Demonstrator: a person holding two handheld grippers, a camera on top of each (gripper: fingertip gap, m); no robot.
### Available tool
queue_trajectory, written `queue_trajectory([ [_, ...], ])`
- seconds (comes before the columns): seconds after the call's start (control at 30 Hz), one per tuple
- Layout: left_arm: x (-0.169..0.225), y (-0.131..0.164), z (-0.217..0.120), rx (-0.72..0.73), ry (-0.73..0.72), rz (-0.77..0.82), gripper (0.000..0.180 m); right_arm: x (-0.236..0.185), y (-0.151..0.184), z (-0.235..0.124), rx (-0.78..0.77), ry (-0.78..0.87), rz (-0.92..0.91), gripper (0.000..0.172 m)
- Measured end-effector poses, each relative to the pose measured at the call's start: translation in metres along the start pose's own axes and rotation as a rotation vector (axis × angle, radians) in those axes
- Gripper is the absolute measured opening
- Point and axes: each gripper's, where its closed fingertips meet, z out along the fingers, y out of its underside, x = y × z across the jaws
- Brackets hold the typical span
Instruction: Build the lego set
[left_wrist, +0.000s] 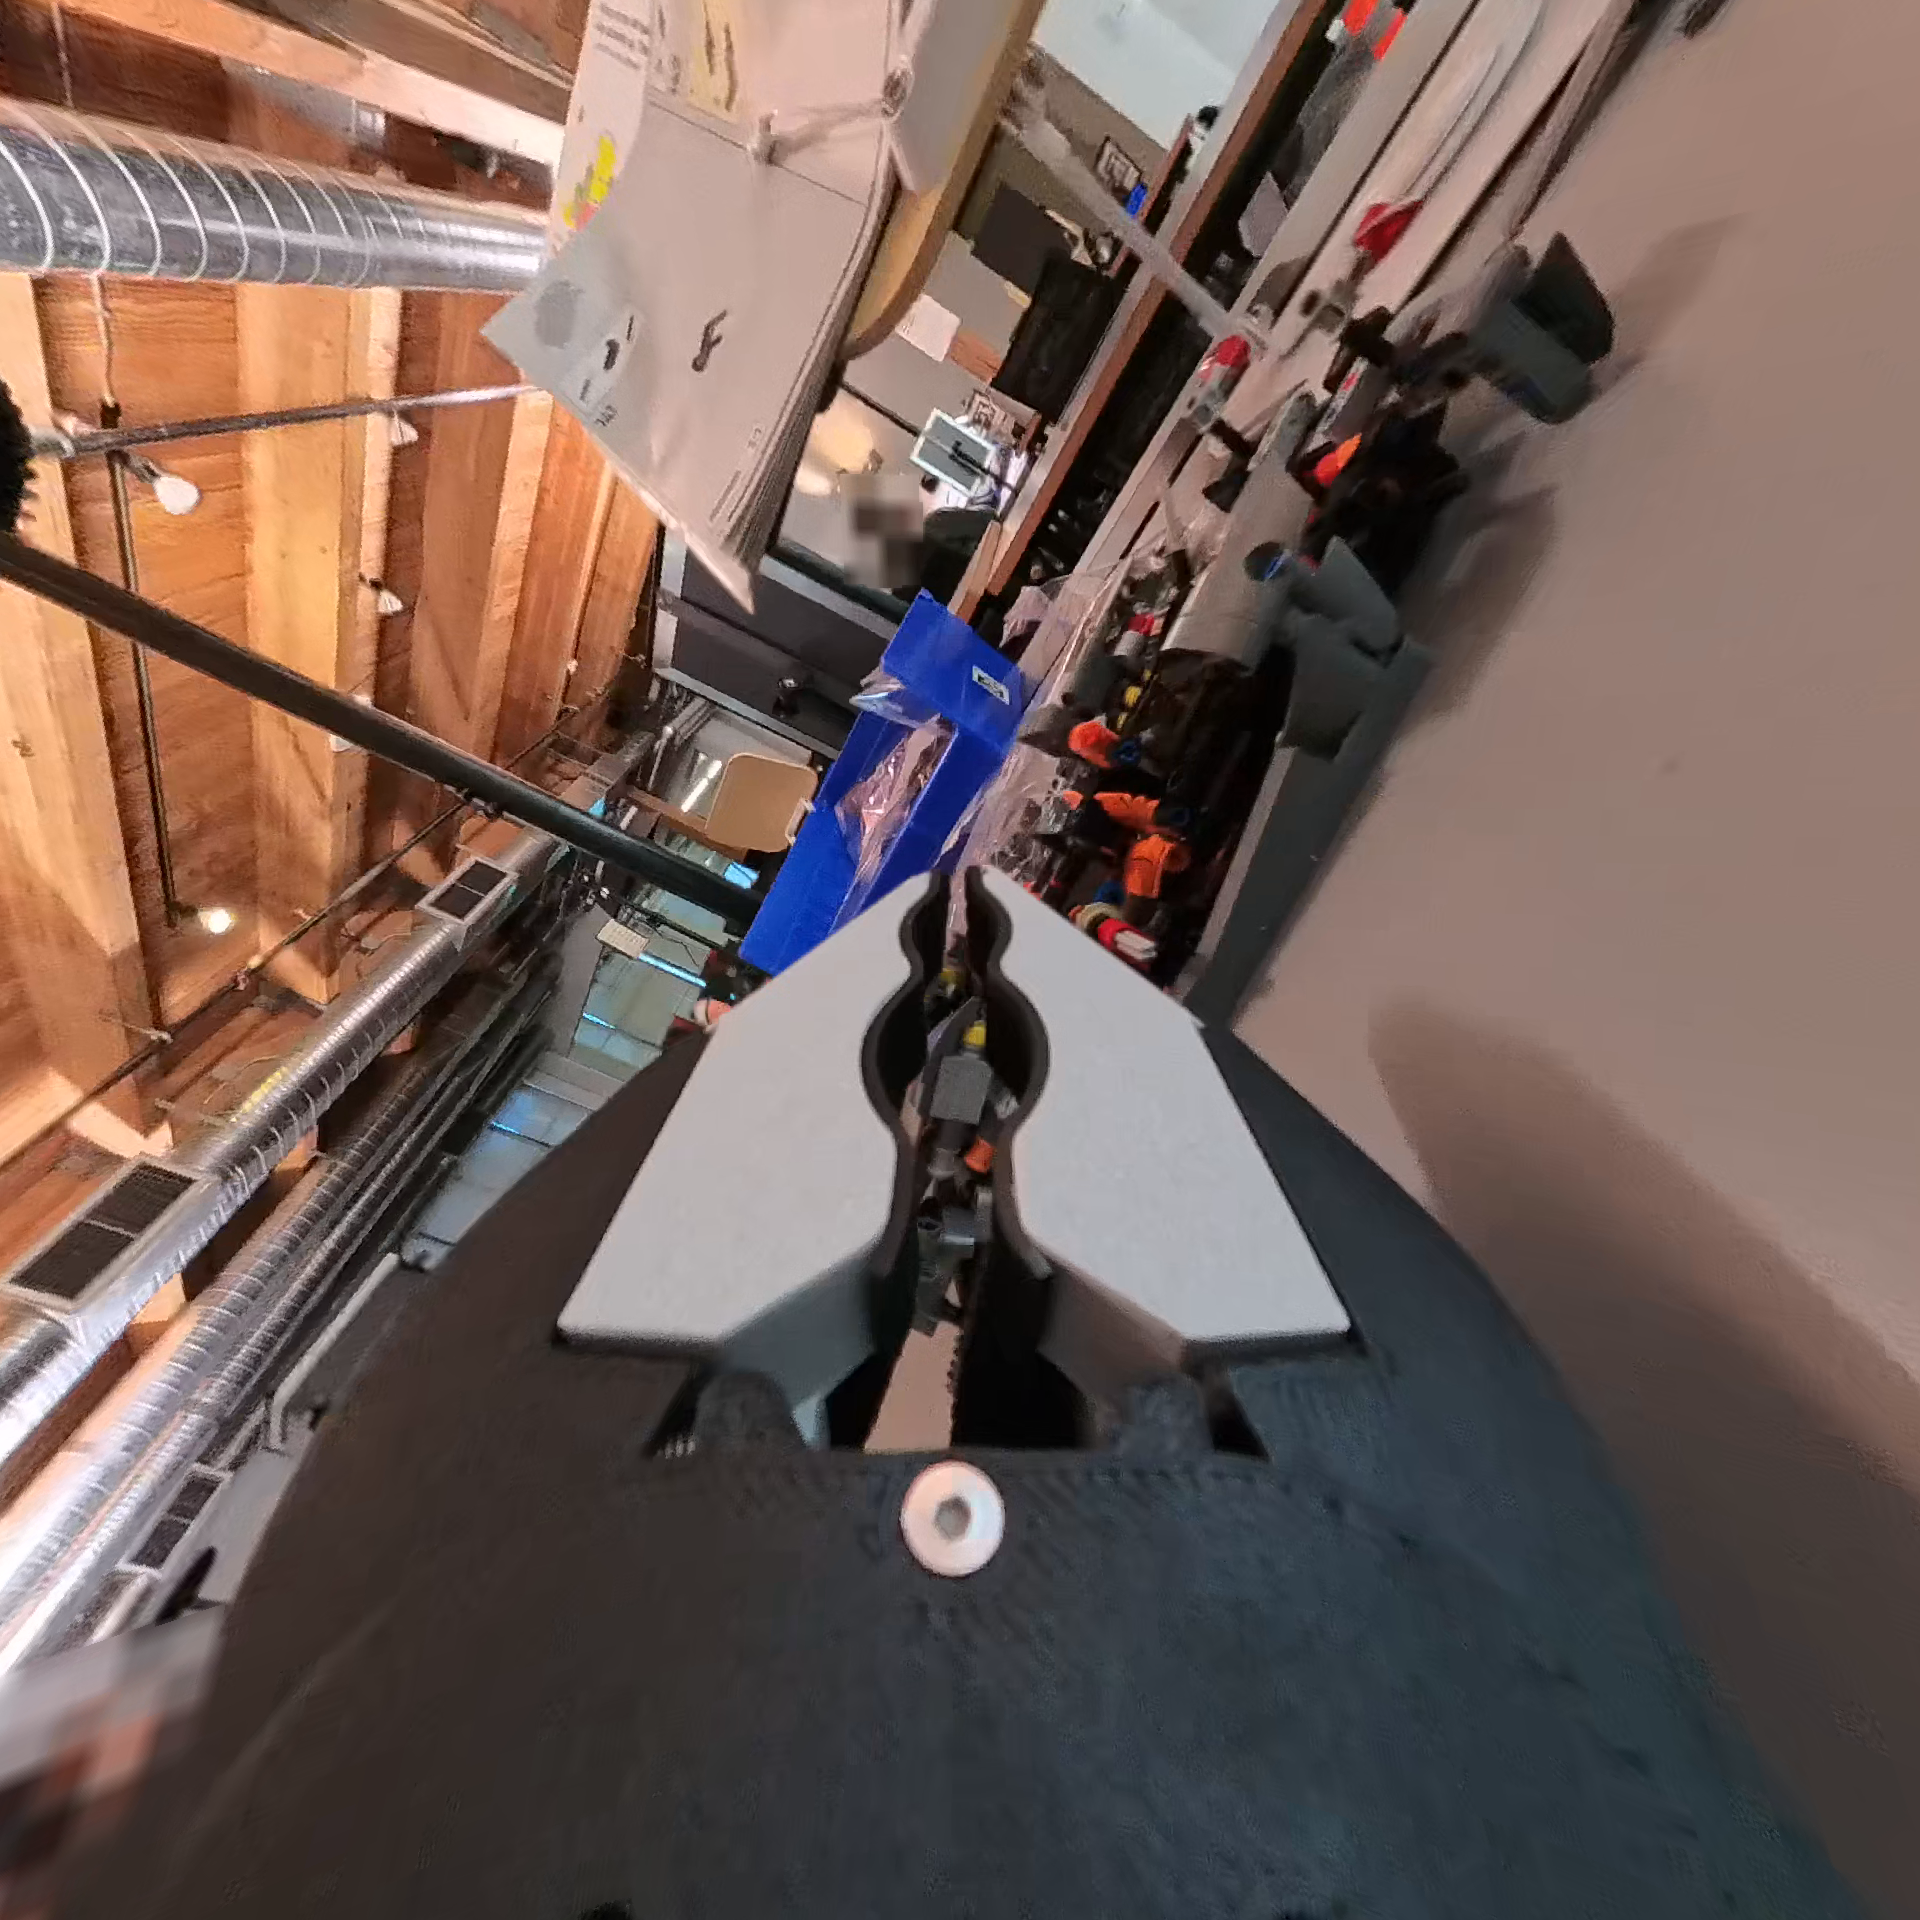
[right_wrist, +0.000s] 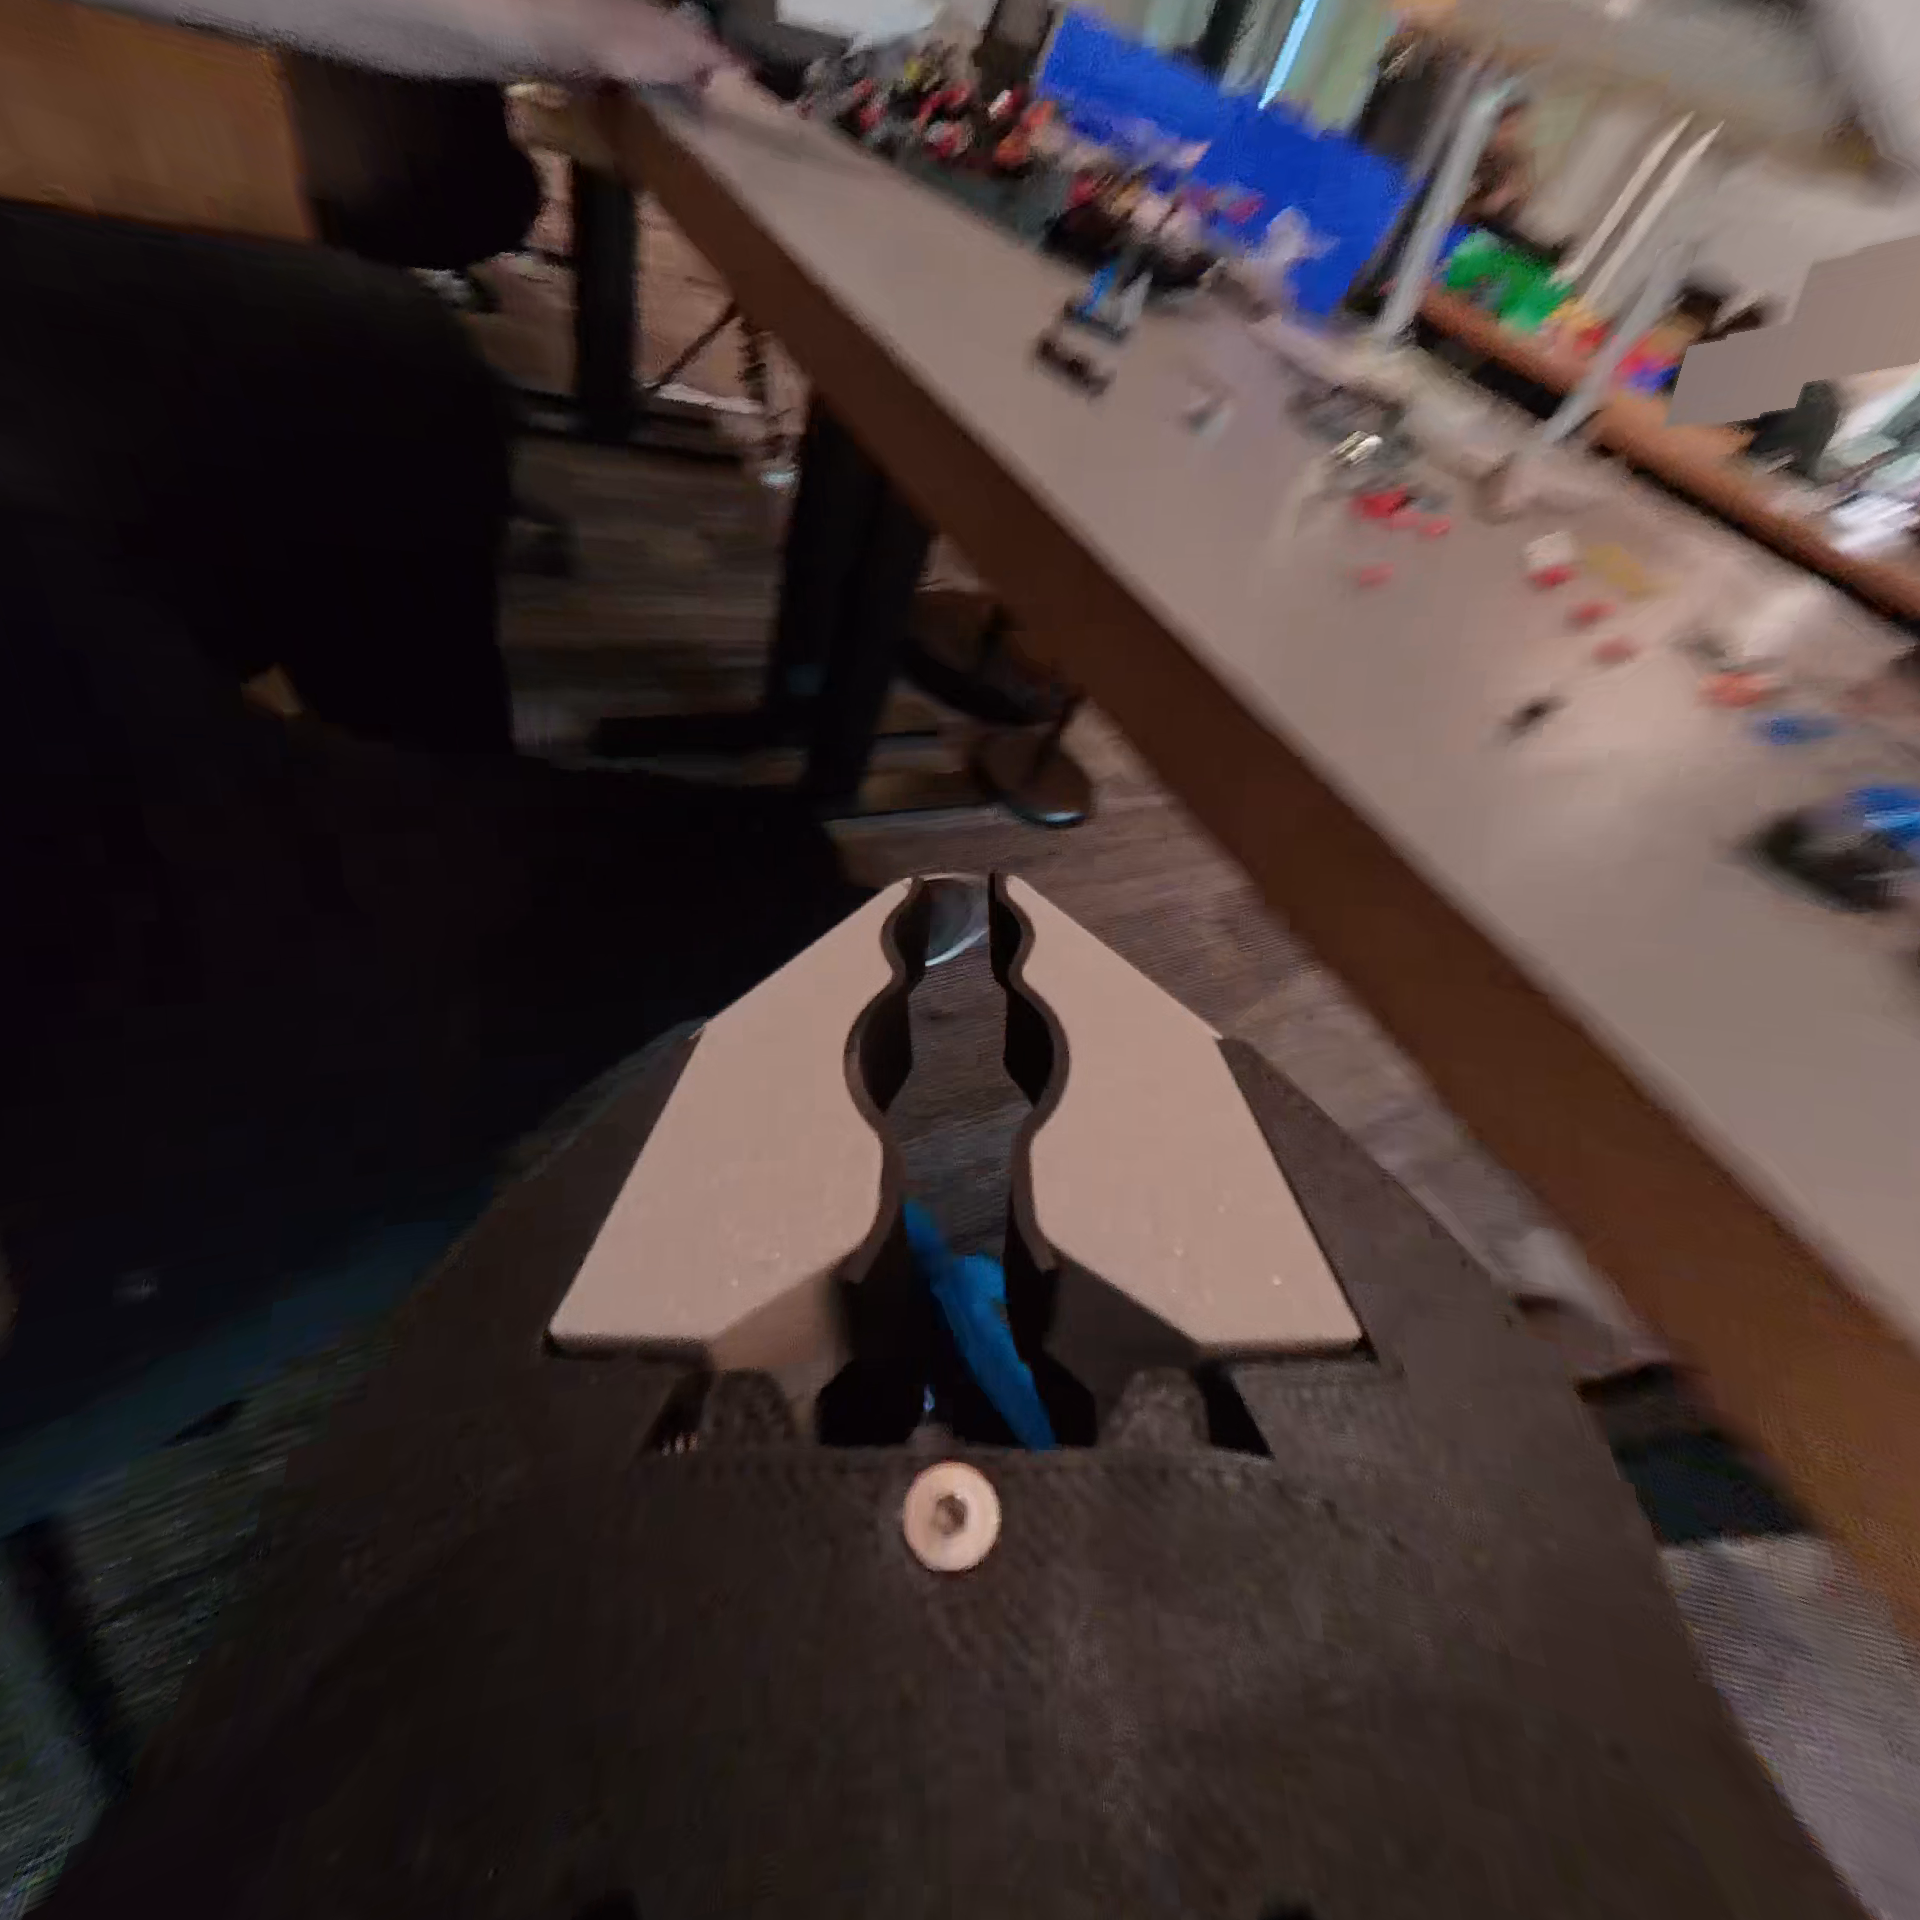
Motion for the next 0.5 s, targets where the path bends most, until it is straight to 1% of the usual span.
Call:
queue_trajectory([
  [0.07, 0.001, -0.003, -0.001, 0.027, 0.005, 0.011, 0.000, -0.025, 0.019, 0.031, -0.031, -0.088, 0.070, 0.013],
  [0.13, -0.003, 0.003, 0.000, 0.018, -0.006, 0.002, 0.000, -0.039, 0.037, 0.066, -0.063, -0.121, 0.093, 0.014],
  [0.3, -0.010, 0.004, -0.001, 0.032, -0.035, -0.011, 0.000, -0.057, 0.094, 0.148, -0.202, -0.193, 0.147, 0.018],
  [0.5, -0.013, 0.003, -0.002, 0.043, -0.047, -0.028, 0.000, -0.073, 0.135, 0.220, -0.324, -0.208, 0.217, 0.018],
])
